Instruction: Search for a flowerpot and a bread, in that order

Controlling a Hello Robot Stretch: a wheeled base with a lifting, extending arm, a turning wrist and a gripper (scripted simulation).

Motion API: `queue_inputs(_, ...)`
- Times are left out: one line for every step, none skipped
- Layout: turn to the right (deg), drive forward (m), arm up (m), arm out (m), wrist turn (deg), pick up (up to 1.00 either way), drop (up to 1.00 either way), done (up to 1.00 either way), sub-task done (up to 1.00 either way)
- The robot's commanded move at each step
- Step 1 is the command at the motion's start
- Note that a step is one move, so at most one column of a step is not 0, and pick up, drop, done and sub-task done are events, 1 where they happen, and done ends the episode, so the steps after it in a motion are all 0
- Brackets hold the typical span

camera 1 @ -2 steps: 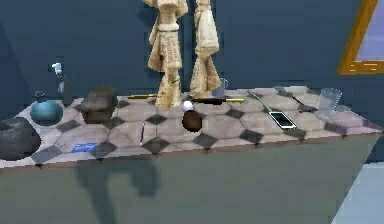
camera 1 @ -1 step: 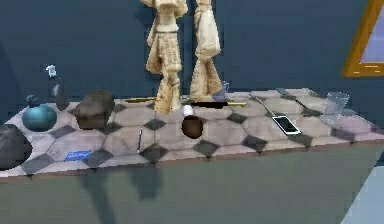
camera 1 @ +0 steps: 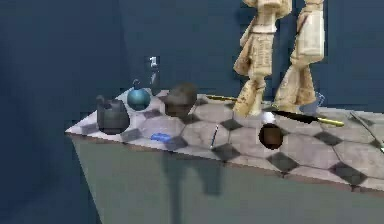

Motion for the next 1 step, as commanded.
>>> queue_inputs(0.0, 0.00, 0.00, 0.00, 0.0, 0.00, 0.00, 1.00, 0.00)
